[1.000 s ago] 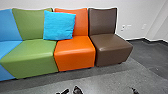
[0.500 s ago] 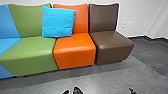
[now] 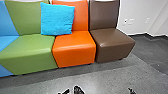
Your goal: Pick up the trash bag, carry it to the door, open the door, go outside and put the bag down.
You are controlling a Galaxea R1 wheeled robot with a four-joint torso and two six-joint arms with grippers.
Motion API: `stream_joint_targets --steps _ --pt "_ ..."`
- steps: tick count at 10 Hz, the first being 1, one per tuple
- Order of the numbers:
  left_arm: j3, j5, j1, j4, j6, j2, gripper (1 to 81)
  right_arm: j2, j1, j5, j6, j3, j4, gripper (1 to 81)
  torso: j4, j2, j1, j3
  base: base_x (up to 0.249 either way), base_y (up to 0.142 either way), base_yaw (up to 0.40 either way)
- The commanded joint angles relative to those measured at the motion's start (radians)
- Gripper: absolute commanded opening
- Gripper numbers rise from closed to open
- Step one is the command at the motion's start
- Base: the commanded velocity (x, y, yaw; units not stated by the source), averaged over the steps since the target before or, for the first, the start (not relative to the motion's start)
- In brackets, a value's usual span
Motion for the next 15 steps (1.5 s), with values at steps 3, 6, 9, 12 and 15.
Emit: stream_joint_targets --steps 3,6,9,12,15 --pt "-0.004 0.087 -0.049 0.000 0.004 -0.005 81.1 0.017 0.072 -0.048 0.000 -0.010 0.015 81.1 -0.008 0.000 0.003 -0.047 0.000 0.000 0.000" --pt "-0.009 0.087 -0.046 -0.001 0.004 -0.003 81.1 0.026 0.062 -0.046 0.000 -0.012 0.015 81.1 -0.009 0.000 0.004 -0.067 0.000 0.000 0.000" --pt "-0.009 0.087 -0.046 0.002 0.004 0.002 81.1 0.026 0.056 -0.046 0.000 -0.016 0.013 81.1 -0.009 0.000 0.004 -0.067 0.000 0.000 0.000" --pt "-0.012 0.086 -0.040 0.002 0.006 -0.001 81.1 0.022 0.061 -0.046 0.000 -0.016 0.013 81.1 -0.009 0.000 0.004 -0.067 0.000 0.000 0.000" --pt "-0.012 0.087 -0.037 0.000 0.007 0.000 1.0 0.019 0.059 -0.046 -0.002 -0.015 0.013 81.1 -0.009 0.000 0.004 -0.067 0.000 0.000 0.000"
